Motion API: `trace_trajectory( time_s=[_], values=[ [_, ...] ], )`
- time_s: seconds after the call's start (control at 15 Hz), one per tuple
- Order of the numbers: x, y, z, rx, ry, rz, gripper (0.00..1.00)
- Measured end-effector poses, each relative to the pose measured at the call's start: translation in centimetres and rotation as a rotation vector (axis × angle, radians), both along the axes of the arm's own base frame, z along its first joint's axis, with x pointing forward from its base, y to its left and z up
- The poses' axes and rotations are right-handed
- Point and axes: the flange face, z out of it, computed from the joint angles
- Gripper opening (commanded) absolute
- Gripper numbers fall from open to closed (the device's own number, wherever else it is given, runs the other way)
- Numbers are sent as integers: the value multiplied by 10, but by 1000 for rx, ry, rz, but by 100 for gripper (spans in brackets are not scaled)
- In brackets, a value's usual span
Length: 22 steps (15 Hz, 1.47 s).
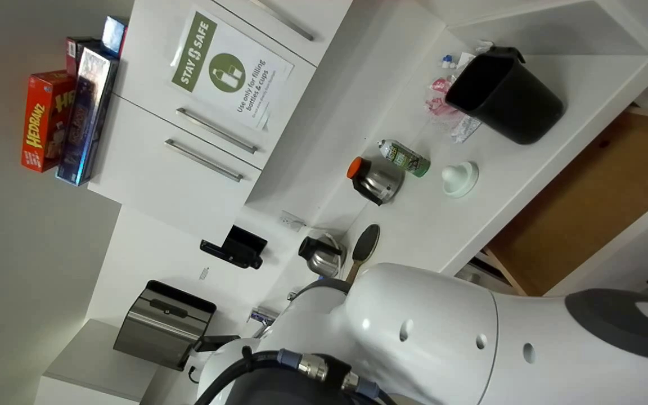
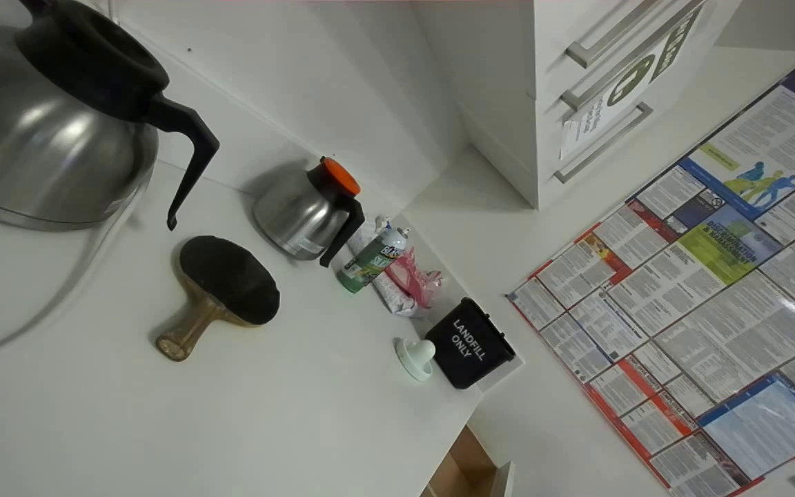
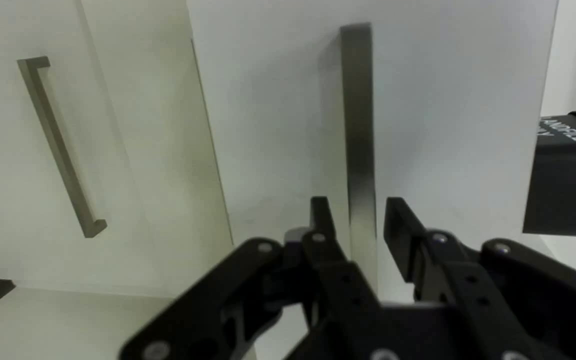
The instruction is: Open the topmost drawer on the right then place the white object on the counter inside the drawer
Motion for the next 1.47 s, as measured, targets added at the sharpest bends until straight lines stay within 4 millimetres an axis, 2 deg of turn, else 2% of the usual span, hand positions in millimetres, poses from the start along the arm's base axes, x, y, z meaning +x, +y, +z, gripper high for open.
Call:
trace_trajectory(
  time_s=[0.27, 0.33, 0.6, 0.87, 1.27, 1.47],
  values=[
    [-17, -13, 8, -1, 21, -25, 96],
    [-20, -13, 12, -5, 35, -13, 100],
    [-20, 0, 40, -46, 119, 5, 100],
    [-20, 26, 85, -122, 230, -9, 100],
    [-58, 59, 164, -313, 455, 46, 100],
    [-66, 74, 203, -419, 497, 57, 100]
  ],
)
